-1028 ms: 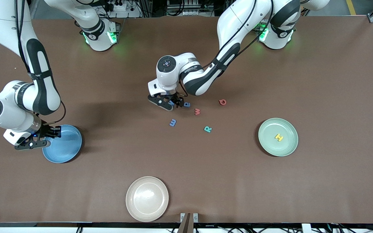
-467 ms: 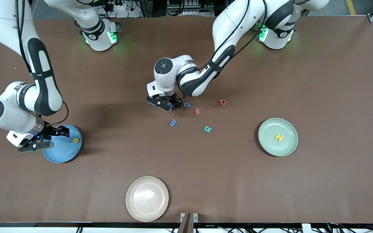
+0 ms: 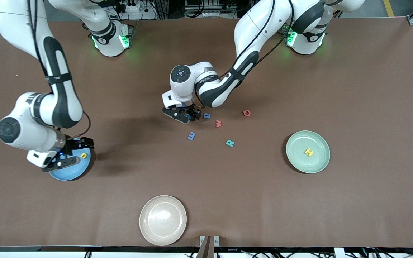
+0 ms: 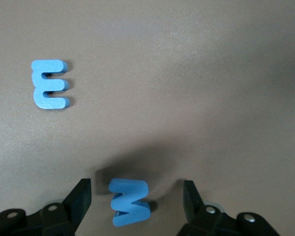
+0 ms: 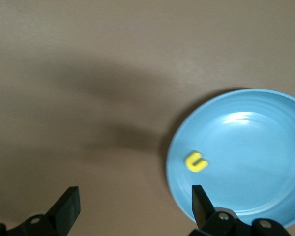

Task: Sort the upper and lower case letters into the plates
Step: 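Grasp the blue M with the left gripper while the right gripper releases u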

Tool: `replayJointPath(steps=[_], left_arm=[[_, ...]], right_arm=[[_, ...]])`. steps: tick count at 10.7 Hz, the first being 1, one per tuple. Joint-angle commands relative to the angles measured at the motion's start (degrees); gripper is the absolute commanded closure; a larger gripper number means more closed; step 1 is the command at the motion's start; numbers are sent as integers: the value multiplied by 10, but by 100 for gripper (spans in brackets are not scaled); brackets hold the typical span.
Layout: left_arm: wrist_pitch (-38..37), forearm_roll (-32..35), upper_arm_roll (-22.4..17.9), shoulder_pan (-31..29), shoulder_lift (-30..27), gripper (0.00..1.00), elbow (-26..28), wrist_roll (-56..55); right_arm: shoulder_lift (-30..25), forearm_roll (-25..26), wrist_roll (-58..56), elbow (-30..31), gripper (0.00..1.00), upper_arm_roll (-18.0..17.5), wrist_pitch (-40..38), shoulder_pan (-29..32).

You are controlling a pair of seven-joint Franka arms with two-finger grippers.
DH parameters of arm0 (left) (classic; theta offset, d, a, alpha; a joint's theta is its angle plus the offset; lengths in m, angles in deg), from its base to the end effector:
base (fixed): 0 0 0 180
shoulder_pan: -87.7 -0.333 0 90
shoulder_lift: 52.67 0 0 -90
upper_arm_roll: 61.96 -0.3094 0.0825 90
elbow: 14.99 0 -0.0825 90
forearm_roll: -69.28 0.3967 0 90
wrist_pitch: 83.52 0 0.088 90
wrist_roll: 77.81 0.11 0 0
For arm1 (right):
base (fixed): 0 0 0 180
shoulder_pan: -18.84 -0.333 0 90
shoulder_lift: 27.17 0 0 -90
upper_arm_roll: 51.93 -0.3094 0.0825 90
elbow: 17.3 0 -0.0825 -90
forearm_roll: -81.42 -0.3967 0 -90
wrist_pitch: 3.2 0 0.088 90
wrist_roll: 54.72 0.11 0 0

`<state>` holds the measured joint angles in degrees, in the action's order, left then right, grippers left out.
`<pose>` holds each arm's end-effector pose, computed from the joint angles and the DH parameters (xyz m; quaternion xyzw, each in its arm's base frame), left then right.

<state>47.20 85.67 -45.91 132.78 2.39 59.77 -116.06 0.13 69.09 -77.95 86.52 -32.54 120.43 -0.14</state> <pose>0.4111 -0.6308 0.1611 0.9733 -0.2279 0.0160 0.0225 0.6434 0.0170 0.2660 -0.9878 -0.1479 0.0455 0.0189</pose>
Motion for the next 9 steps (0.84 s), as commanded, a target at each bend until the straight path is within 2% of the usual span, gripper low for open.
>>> replayJointPath(steps=[1, 6, 9], left_arm=[[-5, -4, -8, 9, 1, 28, -11, -19], [-39, -9, -7, 10, -5, 32, -6, -43], [-51, -13, -6, 10, -5, 45, -6, -45]], right_arm=[[10, -9, 47, -8, 0, 2, -8, -34], [18, -9, 54, -5, 0, 2, -8, -45], [19, -10, 53, -5, 0, 2, -8, -44]])
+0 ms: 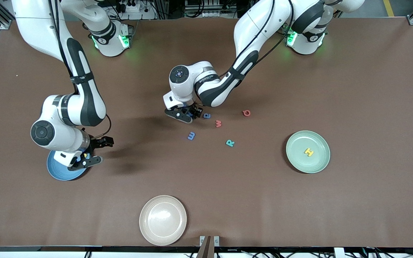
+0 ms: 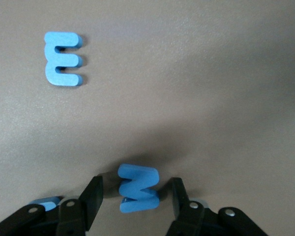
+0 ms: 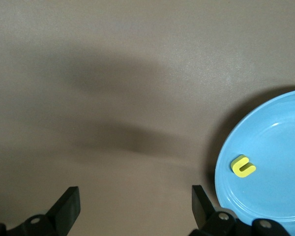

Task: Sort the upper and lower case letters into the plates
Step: 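Grasp the blue M with the left gripper while the right gripper releases u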

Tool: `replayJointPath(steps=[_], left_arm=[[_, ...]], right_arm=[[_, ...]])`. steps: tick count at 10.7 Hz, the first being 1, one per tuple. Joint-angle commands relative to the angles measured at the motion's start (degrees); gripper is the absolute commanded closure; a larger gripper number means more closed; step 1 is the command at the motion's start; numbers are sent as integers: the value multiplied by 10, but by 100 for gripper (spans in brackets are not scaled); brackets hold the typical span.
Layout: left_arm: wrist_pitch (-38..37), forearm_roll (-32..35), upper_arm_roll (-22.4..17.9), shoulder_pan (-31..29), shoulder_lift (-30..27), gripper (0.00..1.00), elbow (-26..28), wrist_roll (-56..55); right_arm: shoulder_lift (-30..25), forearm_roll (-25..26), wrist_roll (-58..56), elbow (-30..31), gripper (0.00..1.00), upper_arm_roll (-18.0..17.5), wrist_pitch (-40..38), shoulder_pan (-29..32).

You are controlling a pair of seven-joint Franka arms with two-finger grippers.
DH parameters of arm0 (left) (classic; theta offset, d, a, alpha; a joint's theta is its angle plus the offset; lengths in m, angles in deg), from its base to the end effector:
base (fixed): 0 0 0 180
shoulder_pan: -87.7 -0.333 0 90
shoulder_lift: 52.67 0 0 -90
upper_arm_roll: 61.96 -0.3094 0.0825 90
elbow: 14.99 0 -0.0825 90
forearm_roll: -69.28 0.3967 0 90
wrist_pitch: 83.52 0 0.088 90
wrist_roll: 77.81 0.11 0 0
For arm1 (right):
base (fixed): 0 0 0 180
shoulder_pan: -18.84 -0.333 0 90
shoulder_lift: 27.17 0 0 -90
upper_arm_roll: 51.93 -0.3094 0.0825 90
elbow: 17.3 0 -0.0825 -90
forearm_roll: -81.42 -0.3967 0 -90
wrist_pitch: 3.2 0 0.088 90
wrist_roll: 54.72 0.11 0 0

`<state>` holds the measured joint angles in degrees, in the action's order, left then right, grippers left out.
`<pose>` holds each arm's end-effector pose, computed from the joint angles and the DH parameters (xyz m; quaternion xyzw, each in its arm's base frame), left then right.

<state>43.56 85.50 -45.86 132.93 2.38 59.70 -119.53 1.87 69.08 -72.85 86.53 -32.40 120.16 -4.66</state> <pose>0.4063 -0.6263 0.1561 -0.9800 0.1989 0.0044 0.0010 0.6375 0.0653 0.2472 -0.9879 -0.1412 0.0638 0.0110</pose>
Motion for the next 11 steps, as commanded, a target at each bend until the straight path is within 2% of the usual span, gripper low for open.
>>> replayJointPath(steps=[1, 2, 3, 4, 6, 9, 11], left_arm=[[-15, -13, -6, 8, -5, 57, -5, -10], [-15, -13, -6, 8, -5, 73, -5, -10], [-15, -13, -6, 8, -5, 94, -5, -10], [-15, -12, -6, 7, -6, 100, -5, -14], [-41, -12, -7, -1, -25, 100, -5, -14], [-122, -14, -5, -50, -91, 100, -5, -11], [-185, -22, 13, -110, -135, 100, -5, -15]], right_arm=[[1, -10, 3, -5, 0, 1, -6, 1], [2, -10, 3, -5, 0, 1, -6, 1], [3, -10, 3, -6, 0, 1, -6, 1], [3, -10, 3, -7, 0, 1, -5, 1], [4, -10, 4, -7, 0, 1, -5, 1], [8, -14, 5, -8, 0, 1, -4, 0], [9, -21, 12, -9, 0, 1, -3, -9]])
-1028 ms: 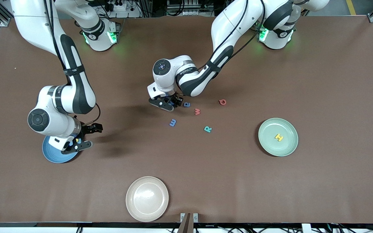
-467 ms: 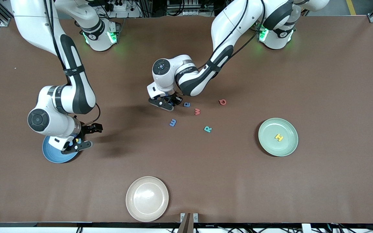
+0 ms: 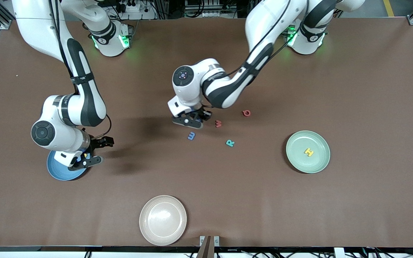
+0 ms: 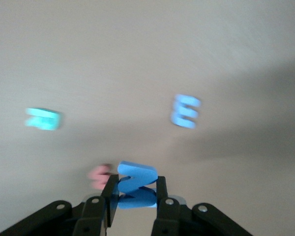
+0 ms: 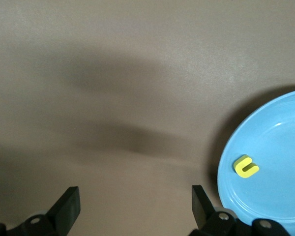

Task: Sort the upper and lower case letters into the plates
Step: 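Carry the blue M to the green plate while the right gripper reaches letters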

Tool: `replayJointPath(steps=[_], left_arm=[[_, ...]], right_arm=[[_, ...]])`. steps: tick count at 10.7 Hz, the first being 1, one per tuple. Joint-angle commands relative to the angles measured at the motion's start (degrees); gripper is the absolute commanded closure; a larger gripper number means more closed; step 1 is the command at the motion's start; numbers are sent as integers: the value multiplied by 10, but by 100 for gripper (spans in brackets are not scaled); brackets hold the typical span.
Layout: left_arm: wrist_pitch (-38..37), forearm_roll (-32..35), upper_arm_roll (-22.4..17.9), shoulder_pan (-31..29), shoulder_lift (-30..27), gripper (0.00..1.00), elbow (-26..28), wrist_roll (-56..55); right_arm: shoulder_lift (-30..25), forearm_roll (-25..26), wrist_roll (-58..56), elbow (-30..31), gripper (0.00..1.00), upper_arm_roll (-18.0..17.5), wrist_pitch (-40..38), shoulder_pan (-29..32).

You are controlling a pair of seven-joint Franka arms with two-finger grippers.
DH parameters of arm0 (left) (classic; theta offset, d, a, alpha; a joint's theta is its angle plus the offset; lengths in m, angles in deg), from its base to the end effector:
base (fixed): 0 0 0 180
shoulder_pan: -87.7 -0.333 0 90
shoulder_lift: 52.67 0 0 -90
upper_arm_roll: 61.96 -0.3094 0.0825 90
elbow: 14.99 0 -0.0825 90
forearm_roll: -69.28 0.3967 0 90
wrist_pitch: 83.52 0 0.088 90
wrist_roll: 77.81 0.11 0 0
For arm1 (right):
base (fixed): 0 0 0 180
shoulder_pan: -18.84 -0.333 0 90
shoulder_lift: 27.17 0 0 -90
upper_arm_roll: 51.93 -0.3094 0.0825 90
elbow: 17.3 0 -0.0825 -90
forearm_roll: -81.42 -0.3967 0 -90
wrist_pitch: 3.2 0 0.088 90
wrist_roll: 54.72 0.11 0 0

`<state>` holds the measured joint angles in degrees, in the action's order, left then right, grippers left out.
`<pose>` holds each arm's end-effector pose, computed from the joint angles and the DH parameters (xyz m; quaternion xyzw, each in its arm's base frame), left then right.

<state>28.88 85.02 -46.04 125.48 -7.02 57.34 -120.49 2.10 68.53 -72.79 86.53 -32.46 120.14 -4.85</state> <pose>0.4949 -0.5599 0.2733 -0.9924 0.1160 0.0039 0.0418 0.6368 0.0683 0.2446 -0.9879 -0.1398 0.0653 0.0143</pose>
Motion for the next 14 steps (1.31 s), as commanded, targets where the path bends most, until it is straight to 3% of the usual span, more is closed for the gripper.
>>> replayJointPath(steps=[1, 4, 8, 14], left_arm=[[-70, -19, 13, -55, -59, 100, 20, -11], [-105, -12, 12, -124, -105, 100, 47, -12], [-105, -17, 17, -232, -129, 100, 83, 4], [-104, -33, 18, -369, -123, 100, 131, 75]], right_arm=[[6, -15, 34, -9, 0, 1, -3, -21], [8, -20, 94, -20, 0, 1, 2, -107], [68, -25, 223, -99, 0, 0, 2, -215], [140, -21, 445, -183, 0, -115, 46, -265]])
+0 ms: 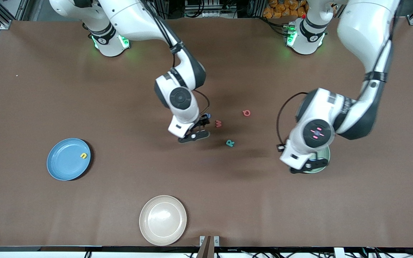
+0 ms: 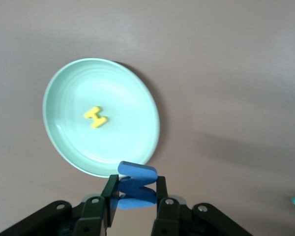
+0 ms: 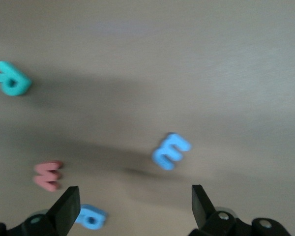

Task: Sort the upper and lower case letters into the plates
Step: 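Carry the blue M to the green plate while the right gripper reaches letters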

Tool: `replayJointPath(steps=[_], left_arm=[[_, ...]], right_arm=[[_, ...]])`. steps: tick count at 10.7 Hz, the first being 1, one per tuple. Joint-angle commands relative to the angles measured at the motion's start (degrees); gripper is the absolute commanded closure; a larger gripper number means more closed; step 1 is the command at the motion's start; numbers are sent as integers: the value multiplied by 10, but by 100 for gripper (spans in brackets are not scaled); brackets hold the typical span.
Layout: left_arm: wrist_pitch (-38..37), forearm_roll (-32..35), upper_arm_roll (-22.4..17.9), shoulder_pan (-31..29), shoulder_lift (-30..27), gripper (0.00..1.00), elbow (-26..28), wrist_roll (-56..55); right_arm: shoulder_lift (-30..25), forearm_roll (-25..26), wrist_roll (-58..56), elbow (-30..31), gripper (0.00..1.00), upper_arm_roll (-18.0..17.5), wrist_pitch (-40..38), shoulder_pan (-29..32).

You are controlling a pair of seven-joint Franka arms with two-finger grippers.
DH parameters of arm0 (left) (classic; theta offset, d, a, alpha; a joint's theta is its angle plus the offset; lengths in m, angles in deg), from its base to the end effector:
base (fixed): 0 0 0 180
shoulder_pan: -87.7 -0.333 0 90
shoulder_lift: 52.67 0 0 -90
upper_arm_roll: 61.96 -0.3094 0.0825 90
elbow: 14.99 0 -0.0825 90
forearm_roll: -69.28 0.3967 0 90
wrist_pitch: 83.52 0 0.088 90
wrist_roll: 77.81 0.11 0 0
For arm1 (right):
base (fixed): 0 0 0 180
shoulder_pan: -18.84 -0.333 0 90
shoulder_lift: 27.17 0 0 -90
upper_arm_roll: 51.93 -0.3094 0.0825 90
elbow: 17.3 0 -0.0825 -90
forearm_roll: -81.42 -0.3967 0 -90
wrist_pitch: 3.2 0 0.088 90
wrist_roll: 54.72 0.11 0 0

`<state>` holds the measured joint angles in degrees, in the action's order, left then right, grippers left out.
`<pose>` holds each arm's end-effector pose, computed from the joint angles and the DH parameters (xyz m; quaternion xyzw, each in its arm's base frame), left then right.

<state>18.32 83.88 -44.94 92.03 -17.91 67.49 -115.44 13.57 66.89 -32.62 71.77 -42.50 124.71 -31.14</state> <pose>0.6628 -0.2000 0.3159 -0.9856 -0.1145 0.0873 0.0888 0.5222 0.4777 0.2155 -0.9938 -0.1007 0.0319 0.0336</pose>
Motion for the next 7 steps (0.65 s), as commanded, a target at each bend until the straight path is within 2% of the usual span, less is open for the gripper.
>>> replayJointPath(steps=[1, 2, 4, 6, 7], left_arm=[[7, -25, 7, -64, 2, 100, 32, 36], [13, -28, 7, -87, 14, 100, 30, 56], [22, -41, 6, -95, 29, 100, 30, 66], [22, -34, 5, -92, 36, 79, 29, 68], [22, -34, 5, -92, 36, 64, 29, 68]], right_arm=[[42, -4, 71, -55, 0, -14, 1, -18], [56, -3, 93, -71, 0, -14, 0, -26], [86, 0, 137, -108, 0, -13, 0, -46], [108, 2, 167, -135, 0, -13, 1, -56], [115, 3, 167, -137, 0, -13, 8, -60]])
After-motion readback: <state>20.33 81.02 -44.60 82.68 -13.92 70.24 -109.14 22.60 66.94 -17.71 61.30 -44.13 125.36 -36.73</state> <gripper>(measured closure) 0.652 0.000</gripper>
